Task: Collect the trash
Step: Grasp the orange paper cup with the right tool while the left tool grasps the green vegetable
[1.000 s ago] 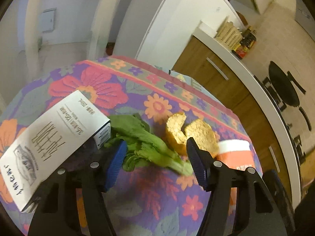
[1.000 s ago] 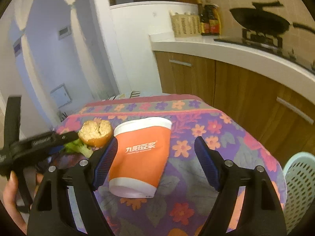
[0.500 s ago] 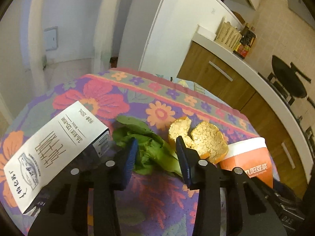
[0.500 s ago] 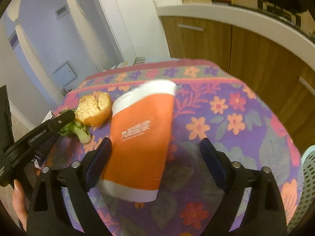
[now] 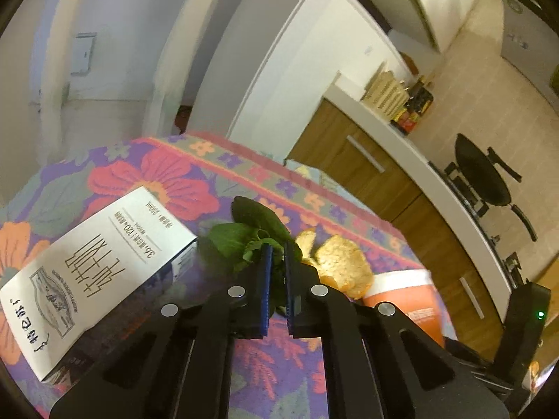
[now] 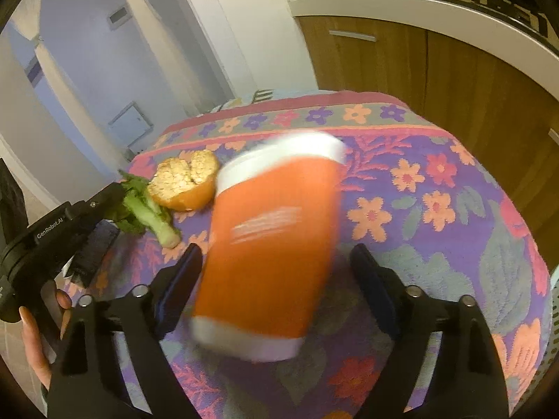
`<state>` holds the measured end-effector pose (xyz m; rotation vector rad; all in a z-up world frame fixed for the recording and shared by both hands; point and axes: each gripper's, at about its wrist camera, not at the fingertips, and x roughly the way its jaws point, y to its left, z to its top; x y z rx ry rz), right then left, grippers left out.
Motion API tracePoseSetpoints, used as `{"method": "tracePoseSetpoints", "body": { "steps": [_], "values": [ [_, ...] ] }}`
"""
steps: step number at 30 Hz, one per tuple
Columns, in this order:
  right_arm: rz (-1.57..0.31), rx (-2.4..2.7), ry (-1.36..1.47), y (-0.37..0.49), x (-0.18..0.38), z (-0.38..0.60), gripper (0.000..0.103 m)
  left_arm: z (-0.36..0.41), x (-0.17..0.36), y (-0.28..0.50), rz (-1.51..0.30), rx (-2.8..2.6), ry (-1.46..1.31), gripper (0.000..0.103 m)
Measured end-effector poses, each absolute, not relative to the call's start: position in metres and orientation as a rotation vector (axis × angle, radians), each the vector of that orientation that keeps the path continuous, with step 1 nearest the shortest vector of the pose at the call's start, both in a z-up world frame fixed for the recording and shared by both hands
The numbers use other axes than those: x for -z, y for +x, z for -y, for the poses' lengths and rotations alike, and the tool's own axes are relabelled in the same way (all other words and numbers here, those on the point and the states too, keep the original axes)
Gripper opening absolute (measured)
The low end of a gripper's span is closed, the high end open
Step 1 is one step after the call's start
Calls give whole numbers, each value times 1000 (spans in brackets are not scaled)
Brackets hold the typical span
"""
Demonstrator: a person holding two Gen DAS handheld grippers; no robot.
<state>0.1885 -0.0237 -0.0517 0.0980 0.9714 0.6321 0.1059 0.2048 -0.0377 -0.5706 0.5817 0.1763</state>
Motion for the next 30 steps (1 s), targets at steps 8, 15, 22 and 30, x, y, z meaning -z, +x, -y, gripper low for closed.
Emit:
{"method": "tracePoseSetpoints", "body": {
  "steps": [8, 15, 22, 30],
  "values": [
    [-950, -662, 66, 182, 47, 19, 55, -192, 17, 86, -538, -109, -518, 0],
    [-868, -667, 79, 173, 36, 27, 55, -178, -5, 61, -476, -46, -475, 0],
    [-745, -668, 122, 156, 21, 47, 55, -158, -30, 43, -442, 19, -437, 0],
    [-662, -599, 147, 123, 0, 107, 55, -122, -55, 33, -418, 95, -385, 0]
  ]
}}
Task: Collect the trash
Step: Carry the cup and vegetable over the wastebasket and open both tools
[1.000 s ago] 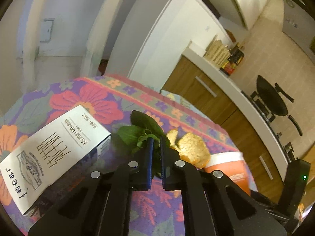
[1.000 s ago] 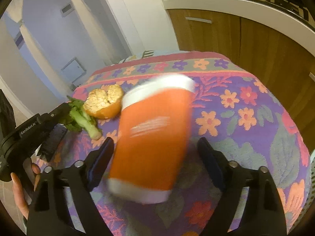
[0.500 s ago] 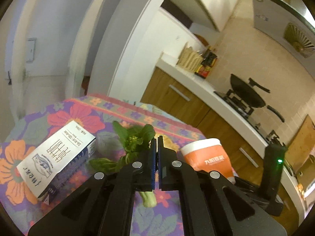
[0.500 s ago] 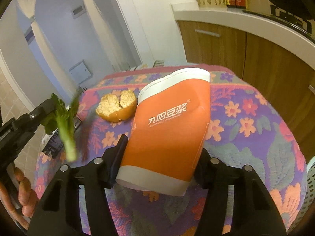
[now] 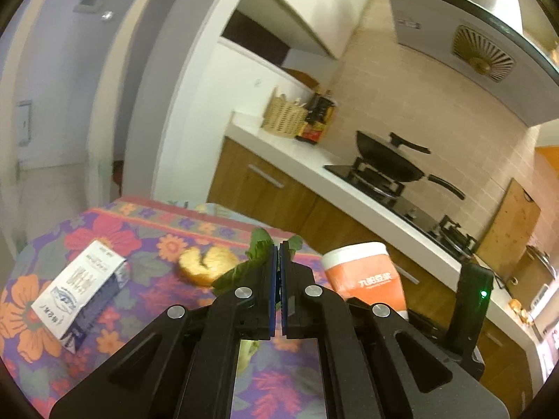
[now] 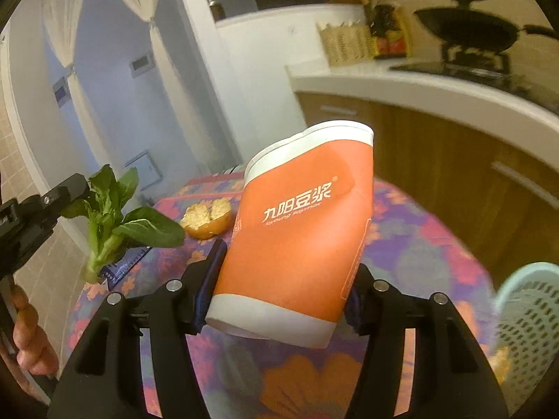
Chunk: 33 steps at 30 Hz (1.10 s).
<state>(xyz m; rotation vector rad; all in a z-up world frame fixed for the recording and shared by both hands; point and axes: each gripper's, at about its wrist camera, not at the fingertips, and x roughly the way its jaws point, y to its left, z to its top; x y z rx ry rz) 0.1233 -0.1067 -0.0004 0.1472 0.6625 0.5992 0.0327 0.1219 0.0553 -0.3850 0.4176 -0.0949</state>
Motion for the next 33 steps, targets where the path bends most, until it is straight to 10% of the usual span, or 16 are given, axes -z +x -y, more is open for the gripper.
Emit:
{"method": "tracePoseSetpoints", "body": {
  "steps": [33],
  "values": [
    [-767, -46, 107, 70, 37, 388, 55, 173, -33, 94, -683, 600, -109, 0]
  ]
}}
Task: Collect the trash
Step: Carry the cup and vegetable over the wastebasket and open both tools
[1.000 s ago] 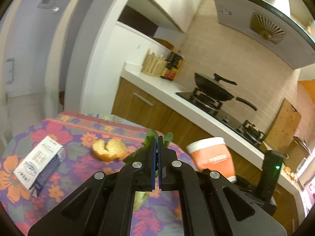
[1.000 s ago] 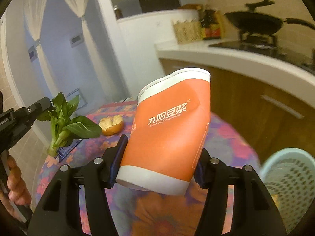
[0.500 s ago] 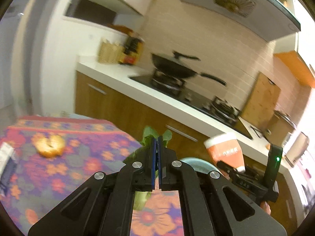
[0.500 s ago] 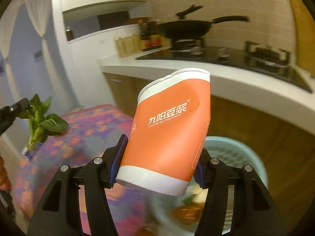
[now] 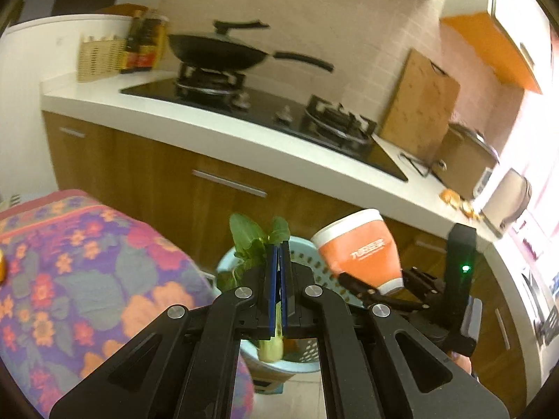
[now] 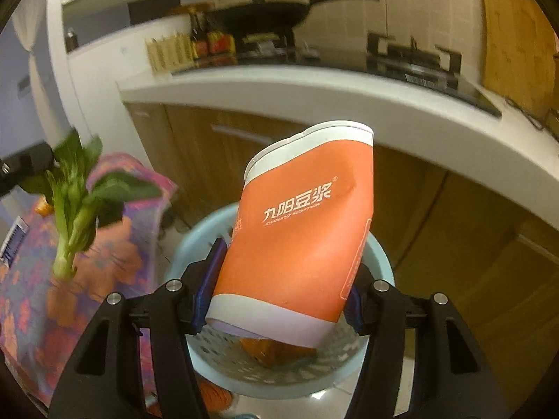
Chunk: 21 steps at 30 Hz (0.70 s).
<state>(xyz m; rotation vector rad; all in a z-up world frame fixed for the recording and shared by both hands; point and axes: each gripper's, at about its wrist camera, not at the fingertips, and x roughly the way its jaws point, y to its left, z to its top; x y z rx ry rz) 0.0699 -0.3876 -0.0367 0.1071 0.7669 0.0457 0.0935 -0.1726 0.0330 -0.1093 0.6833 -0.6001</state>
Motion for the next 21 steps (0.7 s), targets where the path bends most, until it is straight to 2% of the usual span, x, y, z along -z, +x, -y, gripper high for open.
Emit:
{"method": "tracePoseSetpoints", "body": {
  "steps": [11, 12, 14, 15, 16, 21],
  "values": [
    [-900, -19, 94, 79, 71, 399, 58, 227, -3, 116, -775, 636, -21, 0],
    [-909, -20, 93, 80, 72, 398, 63, 229, 0, 117, -784, 639, -18, 4],
    [-928, -16, 84, 81, 77, 398, 68, 230, 3, 118, -791, 635, -10, 21],
    [-935, -17, 84, 81, 79, 399, 68, 230, 4, 117, -792, 630, -8, 35],
    [-940, -17, 86, 81, 80, 399, 68, 228, 4, 116, -785, 622, -6, 39],
    [-916, -25, 125, 77, 71, 403, 68, 212, -2, 111, -768, 619, -22, 41]
  ]
}}
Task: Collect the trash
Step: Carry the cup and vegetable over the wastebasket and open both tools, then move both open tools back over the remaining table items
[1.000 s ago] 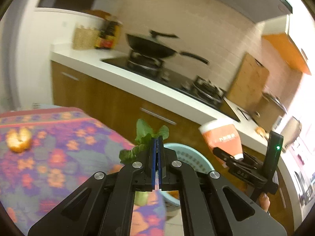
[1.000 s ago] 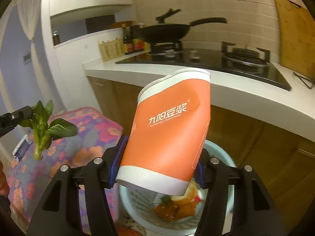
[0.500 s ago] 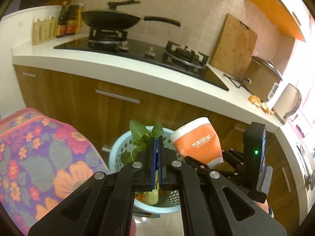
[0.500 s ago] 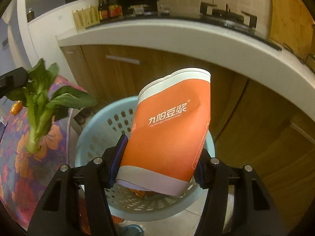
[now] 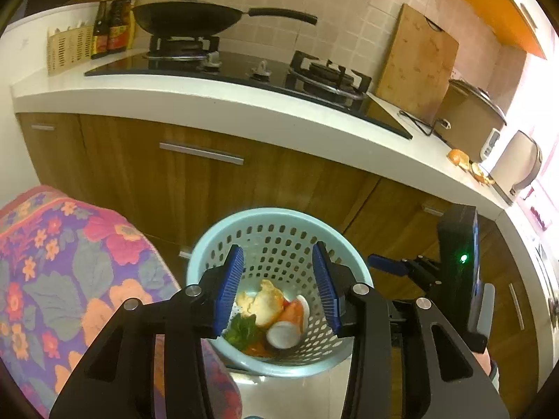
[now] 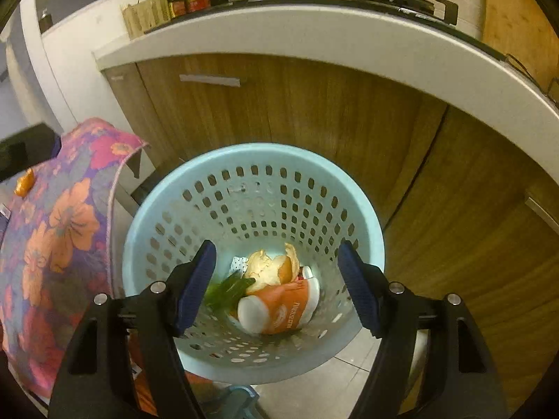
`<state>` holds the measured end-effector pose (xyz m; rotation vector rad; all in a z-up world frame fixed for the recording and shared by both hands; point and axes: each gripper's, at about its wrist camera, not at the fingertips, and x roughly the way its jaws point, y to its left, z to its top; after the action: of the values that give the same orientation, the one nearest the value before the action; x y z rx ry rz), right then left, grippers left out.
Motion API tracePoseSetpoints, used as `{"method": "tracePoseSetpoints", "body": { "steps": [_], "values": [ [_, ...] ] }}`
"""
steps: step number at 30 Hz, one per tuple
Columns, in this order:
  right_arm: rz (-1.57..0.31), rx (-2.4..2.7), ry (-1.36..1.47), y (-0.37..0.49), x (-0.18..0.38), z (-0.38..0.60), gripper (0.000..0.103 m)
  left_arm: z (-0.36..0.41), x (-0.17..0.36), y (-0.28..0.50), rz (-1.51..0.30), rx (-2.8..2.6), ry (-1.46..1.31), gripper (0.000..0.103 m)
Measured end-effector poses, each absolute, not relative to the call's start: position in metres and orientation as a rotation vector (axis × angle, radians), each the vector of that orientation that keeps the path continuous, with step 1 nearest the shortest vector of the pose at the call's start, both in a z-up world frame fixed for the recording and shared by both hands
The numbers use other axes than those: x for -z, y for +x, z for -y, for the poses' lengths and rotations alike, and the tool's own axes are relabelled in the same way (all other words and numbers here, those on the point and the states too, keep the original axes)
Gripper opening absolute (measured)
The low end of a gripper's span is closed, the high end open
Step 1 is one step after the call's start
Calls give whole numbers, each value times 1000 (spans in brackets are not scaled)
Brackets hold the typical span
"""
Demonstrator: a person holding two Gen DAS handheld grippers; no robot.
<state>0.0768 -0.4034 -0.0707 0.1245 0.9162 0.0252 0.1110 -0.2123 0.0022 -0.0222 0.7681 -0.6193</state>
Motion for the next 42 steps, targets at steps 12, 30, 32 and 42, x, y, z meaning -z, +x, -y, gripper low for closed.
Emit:
{"method": "tracePoseSetpoints", "body": {
  "steps": [12, 30, 32, 42],
  "values": [
    [-763, -107, 94, 63, 12, 370, 68, 161, -36, 89, -655, 549, -78, 61],
    [-584, -475, -137, 72, -59, 157, 68, -50, -81, 31, -477, 160, -84, 89],
    [-580, -509, -163, 74, -57, 132, 68, -78, -80, 24, -469, 92, -86, 90],
    [-628, -656, -215, 108, -42, 14, 74, -173, -54, 14, -507, -177, -51, 93]
  ]
}}
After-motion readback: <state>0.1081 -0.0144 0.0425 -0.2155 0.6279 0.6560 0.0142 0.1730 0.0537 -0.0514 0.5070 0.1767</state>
